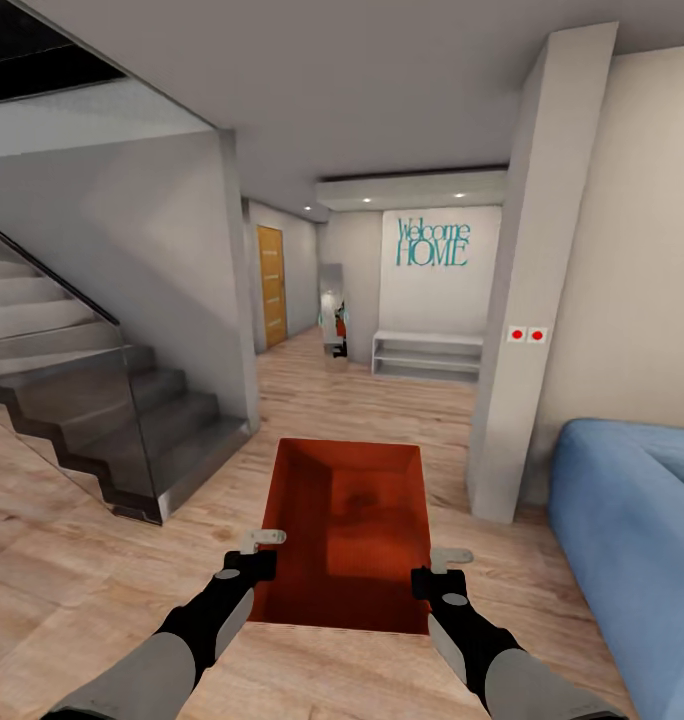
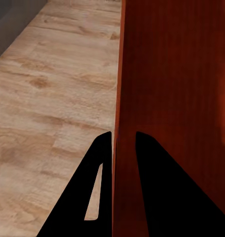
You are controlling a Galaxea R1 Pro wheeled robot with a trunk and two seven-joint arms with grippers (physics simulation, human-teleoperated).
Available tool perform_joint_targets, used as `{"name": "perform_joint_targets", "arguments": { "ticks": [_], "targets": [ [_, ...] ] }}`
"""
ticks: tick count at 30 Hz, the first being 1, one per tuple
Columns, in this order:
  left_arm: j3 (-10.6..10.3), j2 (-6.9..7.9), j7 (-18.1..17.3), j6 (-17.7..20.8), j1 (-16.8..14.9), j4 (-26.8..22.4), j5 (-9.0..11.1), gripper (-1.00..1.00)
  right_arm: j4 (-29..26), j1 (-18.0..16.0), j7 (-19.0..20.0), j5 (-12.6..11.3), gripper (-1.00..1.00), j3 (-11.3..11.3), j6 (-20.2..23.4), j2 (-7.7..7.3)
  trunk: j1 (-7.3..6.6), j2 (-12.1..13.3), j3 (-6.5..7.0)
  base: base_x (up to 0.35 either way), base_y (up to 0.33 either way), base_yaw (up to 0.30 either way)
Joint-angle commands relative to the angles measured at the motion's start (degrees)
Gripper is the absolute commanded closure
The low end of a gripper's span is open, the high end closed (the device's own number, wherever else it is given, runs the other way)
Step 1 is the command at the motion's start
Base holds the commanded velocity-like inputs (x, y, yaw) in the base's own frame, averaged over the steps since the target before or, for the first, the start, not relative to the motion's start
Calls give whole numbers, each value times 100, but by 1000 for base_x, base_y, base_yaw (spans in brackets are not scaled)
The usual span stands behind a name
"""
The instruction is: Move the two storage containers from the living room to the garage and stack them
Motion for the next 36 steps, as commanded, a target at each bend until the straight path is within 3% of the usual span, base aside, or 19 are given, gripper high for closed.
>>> {"name": "perform_joint_targets", "arguments": {
  "ticks": [1,36],
  "targets": [
    [15,4,88,-184,-3,-25,-56,100,20,-4,-17,-126,100,-27,-19,3,4,-5,-8,317,0,0],
    [19,7,88,-178,-1,41,-57,100,20,-4,-17,-126,100,-27,-19,3,4,-5,-8,317,0,0]
  ]
}}
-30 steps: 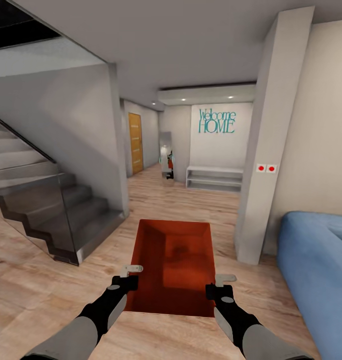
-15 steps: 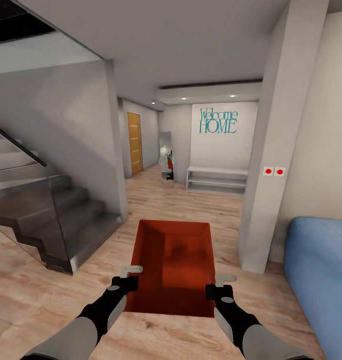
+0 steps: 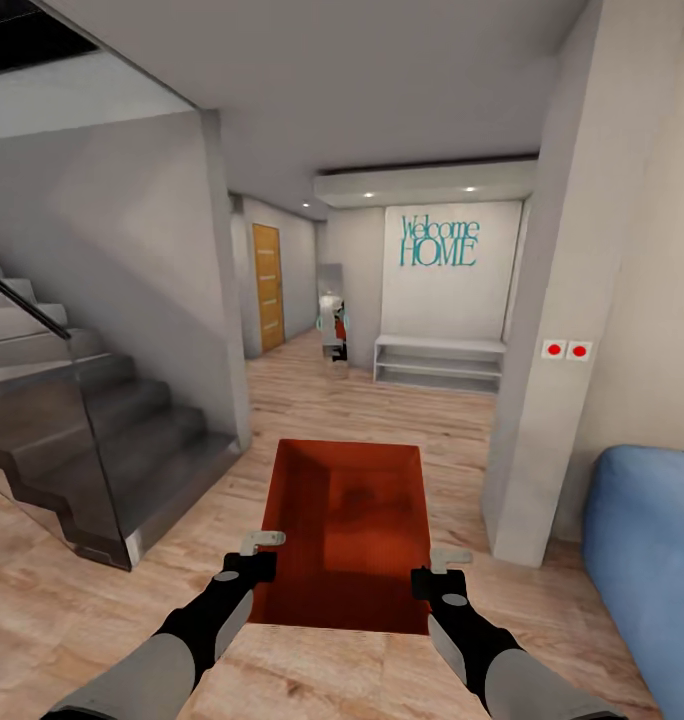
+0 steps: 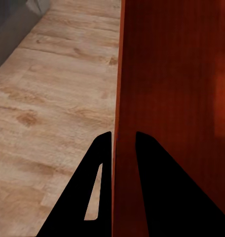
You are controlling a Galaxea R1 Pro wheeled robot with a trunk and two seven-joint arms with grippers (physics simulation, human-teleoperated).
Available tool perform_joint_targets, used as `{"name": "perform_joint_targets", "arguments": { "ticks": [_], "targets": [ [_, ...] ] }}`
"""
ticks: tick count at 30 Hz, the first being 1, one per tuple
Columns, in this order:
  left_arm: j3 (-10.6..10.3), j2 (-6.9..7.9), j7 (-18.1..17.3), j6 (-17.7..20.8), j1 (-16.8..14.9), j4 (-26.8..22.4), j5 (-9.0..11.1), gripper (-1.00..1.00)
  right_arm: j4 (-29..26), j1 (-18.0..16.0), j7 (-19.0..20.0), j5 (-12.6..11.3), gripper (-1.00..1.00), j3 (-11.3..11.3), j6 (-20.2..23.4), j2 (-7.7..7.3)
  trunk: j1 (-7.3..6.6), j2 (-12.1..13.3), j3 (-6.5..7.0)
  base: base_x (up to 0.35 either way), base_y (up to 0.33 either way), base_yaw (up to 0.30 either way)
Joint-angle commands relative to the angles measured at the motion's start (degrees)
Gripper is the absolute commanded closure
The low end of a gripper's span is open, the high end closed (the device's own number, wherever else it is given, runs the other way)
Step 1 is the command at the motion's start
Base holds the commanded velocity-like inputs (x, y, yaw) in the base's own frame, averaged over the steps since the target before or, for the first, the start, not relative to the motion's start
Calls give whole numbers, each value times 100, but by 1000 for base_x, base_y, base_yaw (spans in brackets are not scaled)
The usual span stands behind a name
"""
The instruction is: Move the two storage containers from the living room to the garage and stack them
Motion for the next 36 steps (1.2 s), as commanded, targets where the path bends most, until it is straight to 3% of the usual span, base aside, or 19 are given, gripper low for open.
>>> {"name": "perform_joint_targets", "arguments": {
  "ticks": [1,36],
  "targets": [
    [-2,5,119,-103,-2,-26,-64,100,16,-6,-13,-131,100,-47,-15,3,4,-5,-8,317,0,0],
    [-5,15,116,-112,-4,-37,-55,100,19,-6,-13,-130,100,-48,-24,3,4,-5,-8,317,0,0]
  ]
}}
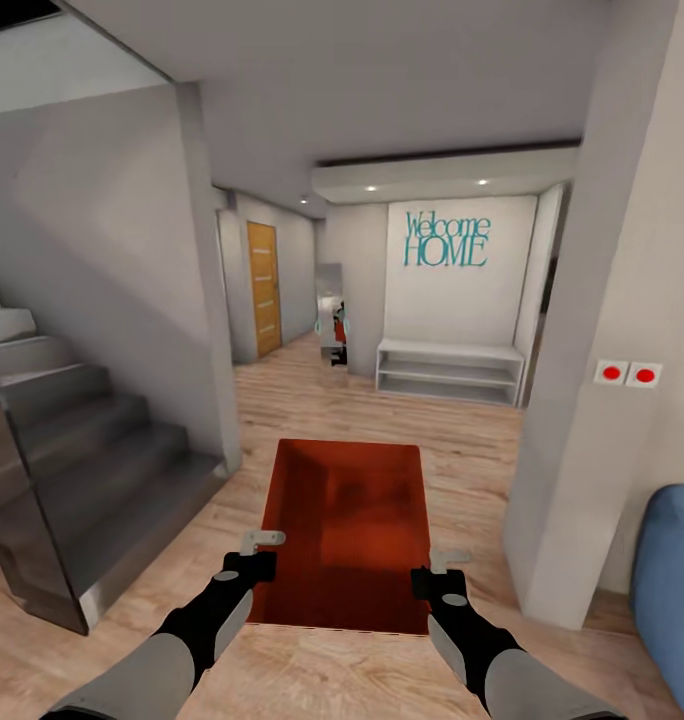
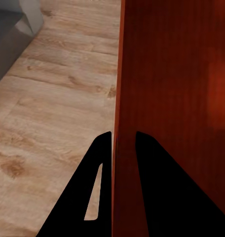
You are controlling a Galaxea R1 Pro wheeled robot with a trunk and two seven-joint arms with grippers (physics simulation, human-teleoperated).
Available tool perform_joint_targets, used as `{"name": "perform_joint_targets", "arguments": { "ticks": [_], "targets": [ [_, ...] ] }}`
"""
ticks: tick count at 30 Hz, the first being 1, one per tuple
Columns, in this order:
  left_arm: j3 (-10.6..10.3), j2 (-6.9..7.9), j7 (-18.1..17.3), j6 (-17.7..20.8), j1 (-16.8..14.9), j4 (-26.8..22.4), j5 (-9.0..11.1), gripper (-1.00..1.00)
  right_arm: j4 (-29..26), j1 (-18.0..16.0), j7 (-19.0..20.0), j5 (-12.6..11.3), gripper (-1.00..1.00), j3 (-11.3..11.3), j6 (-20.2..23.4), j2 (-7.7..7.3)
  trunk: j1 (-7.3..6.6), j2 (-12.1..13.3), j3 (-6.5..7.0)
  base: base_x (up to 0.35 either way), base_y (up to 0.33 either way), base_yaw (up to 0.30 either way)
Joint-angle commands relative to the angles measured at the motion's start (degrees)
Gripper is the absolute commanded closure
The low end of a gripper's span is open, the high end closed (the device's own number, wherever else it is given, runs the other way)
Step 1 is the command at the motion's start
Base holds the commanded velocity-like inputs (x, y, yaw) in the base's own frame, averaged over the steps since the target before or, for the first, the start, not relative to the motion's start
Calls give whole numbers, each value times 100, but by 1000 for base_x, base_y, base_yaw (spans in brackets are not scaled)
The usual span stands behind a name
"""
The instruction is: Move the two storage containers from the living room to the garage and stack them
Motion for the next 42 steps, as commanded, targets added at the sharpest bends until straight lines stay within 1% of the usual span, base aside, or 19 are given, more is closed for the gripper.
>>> {"name": "perform_joint_targets", "arguments": {
  "ticks": [1,36,42],
  "targets": [
    [3,5,129,-118,-3,-29,-63,100,17,-6,-17,-128,100,-44,-16,0,4,-5,-8,317,0,0],
    [3,-3,133,-111,-3,-8,-78,100,17,-6,-17,-123,100,-37,-23,0,4,-5,-8,317,0,0],
    [3,-3,133,-110,1,-2,-78,100,17,-6,-24,-128,100,-43,-17,0,4,-5,-8,317,0,-147]
  ]
}}
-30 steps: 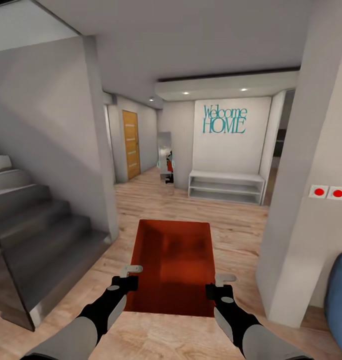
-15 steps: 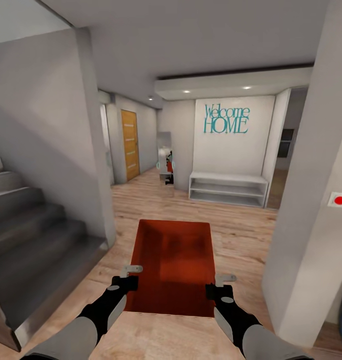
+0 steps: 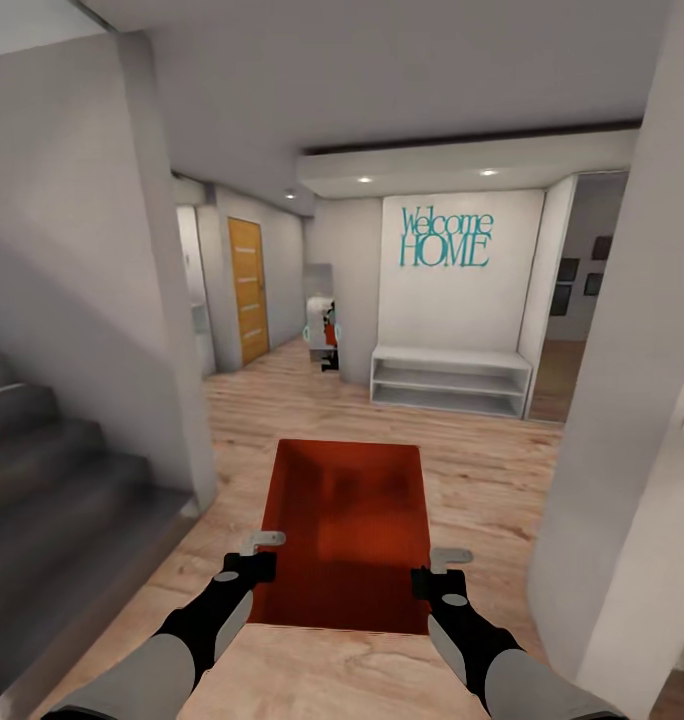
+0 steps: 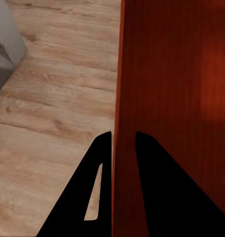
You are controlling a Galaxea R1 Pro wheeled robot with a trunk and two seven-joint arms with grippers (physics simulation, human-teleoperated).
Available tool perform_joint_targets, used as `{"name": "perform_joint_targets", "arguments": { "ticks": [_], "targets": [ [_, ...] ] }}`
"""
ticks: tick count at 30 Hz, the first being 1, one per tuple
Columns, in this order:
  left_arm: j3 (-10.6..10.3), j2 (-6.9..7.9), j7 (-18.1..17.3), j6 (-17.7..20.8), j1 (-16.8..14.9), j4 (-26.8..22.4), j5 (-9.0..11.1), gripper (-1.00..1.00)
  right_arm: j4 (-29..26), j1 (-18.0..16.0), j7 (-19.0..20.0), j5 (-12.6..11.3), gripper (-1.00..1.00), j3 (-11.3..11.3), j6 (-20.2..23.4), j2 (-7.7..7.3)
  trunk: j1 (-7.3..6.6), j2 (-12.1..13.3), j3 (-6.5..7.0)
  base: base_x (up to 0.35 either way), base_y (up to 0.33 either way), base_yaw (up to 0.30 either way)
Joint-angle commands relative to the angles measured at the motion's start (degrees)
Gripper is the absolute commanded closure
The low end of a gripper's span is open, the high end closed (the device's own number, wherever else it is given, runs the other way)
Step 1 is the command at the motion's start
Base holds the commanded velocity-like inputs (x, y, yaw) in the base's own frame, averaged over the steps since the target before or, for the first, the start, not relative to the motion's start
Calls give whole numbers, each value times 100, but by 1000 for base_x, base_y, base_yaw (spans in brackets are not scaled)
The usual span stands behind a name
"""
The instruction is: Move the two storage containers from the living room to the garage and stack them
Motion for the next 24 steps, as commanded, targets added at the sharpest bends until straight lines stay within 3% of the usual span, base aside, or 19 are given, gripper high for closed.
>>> {"name": "perform_joint_targets", "arguments": {
  "ticks": [1,24],
  "targets": [
    [-20,5,137,-78,-1,-27,-60,100,19,-8,-14,-130,100,-57,-17,3,4,-5,-8,317,0,-142],
    [-20,16,137,-78,-4,-20,-51,100,19,-8,-14,-122,100,-58,-16,3,4,-5,-8,317,0,-11]
  ]
}}
